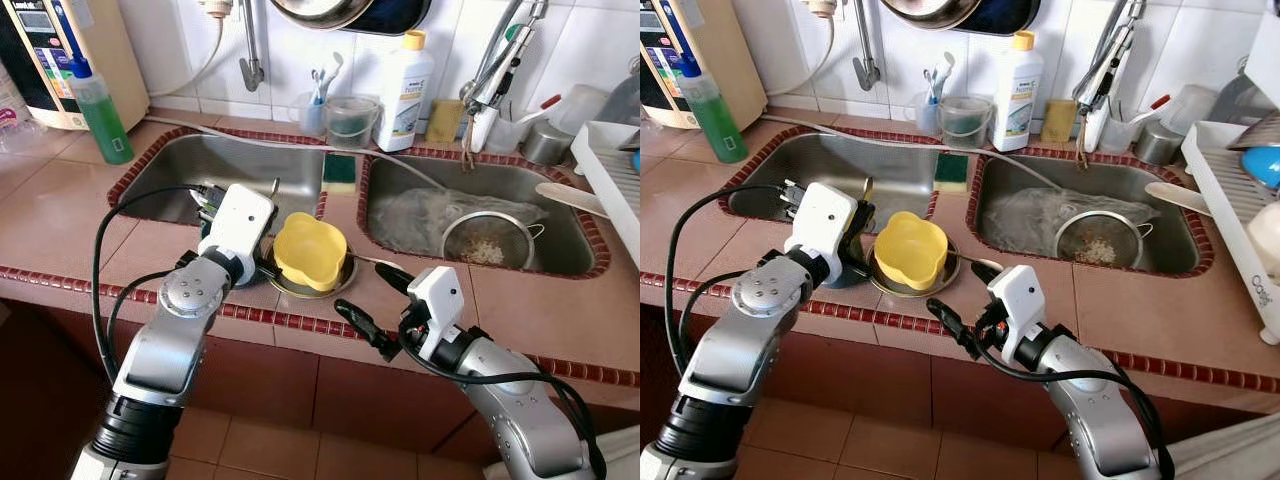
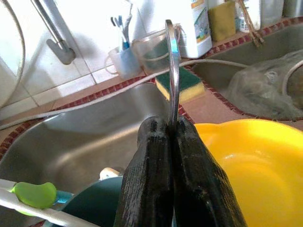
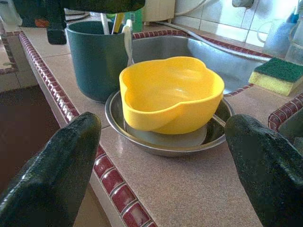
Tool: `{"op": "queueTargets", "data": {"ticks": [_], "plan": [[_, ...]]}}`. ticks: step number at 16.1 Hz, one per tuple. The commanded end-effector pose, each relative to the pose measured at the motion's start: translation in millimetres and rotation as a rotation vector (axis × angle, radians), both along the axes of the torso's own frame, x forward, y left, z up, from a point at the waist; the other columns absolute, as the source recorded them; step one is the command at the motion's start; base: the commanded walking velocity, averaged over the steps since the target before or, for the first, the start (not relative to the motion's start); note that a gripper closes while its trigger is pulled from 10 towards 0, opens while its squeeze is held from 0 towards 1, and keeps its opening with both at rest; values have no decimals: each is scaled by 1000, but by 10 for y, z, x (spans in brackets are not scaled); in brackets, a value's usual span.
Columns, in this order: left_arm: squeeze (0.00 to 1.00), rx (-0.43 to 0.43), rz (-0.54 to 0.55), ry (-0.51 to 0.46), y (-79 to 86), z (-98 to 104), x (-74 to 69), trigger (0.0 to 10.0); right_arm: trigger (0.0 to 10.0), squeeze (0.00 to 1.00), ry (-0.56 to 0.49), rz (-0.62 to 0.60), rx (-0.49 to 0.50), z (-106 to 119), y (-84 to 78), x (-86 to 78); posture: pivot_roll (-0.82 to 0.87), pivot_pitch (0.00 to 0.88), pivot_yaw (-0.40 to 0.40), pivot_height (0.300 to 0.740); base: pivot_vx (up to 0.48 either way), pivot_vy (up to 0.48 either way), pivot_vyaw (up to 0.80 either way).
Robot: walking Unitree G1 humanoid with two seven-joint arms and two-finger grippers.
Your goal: Kitchen organization
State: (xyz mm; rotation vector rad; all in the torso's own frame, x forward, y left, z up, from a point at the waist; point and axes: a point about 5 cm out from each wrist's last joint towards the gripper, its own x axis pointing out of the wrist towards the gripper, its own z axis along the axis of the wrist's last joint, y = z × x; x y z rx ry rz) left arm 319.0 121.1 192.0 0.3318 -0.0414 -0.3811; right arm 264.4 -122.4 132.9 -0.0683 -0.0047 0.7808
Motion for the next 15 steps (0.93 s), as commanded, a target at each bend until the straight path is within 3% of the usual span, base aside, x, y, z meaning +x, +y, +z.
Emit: {"op": "queueTargets", "data": {"ticks": [1,15], "plan": [[0,-19,-22,-32,-20,120,-8,10000,10000,0,-15,8,-3,51,3,11,-78,51,17,740,0,0,0],[0,-152,12,-130,167,489,2,10000,10000,0,-16,33,-21,40,37,16,-73,40,1,740,0,0,0]]}}
